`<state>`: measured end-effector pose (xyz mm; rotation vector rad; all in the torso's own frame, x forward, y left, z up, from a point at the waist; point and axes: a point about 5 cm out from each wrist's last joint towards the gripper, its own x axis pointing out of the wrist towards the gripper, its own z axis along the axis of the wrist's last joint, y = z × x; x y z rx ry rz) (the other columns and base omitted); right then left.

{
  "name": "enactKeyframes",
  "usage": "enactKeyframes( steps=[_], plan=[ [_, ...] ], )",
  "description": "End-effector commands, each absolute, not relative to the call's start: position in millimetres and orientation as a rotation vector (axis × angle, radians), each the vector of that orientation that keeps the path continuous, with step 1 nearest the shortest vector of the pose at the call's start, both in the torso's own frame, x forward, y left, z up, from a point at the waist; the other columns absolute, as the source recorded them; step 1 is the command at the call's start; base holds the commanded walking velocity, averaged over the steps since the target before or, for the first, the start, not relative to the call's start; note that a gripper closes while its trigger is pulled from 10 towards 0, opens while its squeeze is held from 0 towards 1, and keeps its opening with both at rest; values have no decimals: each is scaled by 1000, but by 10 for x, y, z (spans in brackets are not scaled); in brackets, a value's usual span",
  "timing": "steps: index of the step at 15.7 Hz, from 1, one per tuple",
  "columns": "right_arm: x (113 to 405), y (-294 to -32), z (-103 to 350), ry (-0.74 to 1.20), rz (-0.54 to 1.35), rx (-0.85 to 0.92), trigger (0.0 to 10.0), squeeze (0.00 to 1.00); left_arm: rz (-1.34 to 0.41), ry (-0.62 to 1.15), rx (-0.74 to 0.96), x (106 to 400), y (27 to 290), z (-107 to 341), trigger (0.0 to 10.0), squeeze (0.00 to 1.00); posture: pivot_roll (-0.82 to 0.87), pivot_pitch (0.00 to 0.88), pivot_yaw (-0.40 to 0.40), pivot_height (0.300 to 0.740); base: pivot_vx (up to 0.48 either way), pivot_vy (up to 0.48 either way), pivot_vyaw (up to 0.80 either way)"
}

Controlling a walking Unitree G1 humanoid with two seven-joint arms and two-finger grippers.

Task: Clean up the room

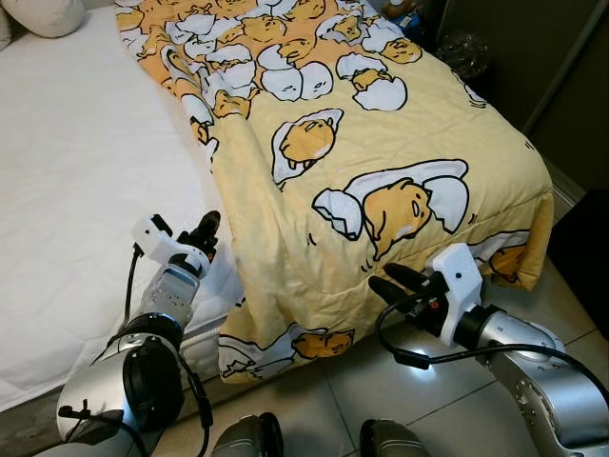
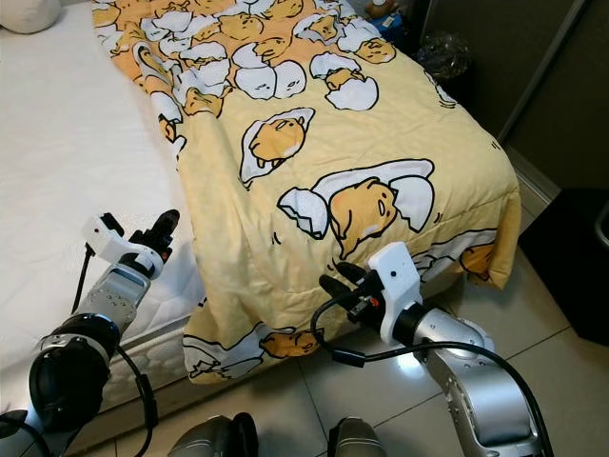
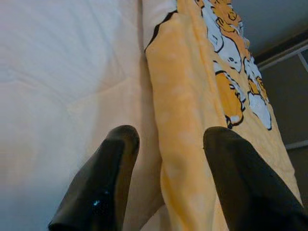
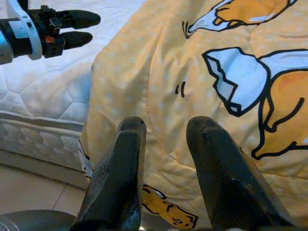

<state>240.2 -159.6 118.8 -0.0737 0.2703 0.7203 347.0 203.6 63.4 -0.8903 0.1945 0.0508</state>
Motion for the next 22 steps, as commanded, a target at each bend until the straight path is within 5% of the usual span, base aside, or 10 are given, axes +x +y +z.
enactKeyframes(
  steps=[1, 3, 4, 5, 12, 13, 14, 15, 22],
  plan=[
    [2381, -1568, 1226, 260, 746, -78, 10000, 0, 43, 251, -902, 3408, 2015, 535, 10000, 1000, -341, 114, 103, 740, 0, 0, 0],
    [2373, -1578, 1215, 269, 755, -95, 10000, 0, -81, 362, -800, 3377, 1831, 459, 10000, 1000, -340, 110, 99, 740, 0, 0, 0],
    [2368, -1575, 1207, 274, 765, -100, 10000, 0, -89, 405, -747, 3353, 1790, 414, 10000, 655, -341, 109, 100, 740, 0, 0, 0],
    [2363, -1568, 1203, 276, 773, -100, 10000, 0, -83, 419, -730, 3343, 1783, 394, 10000, 0, -341, 109, 100, 740, 0, 0, 0],
    [2301, -1531, 1180, 298, 831, -100, 10000, 0, -58, 445, -693, 3321, 1752, 350, 10000, 0, -341, 126, 105, 740, 0, 0, 0],
    [2302, -1529, 1180, 297, 831, -99, 10000, 0, -55, 433, -697, 3333, 1762, 367, 4471, 0, -341, 126, 105, 740, 0, 0, 0],
    [2303, -1525, 1179, 297, 832, -98, 10000, 0, -54, 432, -696, 3334, 1765, 369, 1412, 0, -341, 126, 105, 740, 0, 0, 0],
    [2306, -1516, 1178, 295, 833, -97, 10000, 0, -61, 424, -696, 3337, 1768, 376, 0, 0, -341, 126, 105, 740, 0, 0, 0],
    [2326, -1514, 1186, 290, 831, -96, 10000, 0, -81, 371, -659, 3355, 1766, 415, 0, 0, -335, 125, 107, 740, 0, 0, 0]
  ],
)
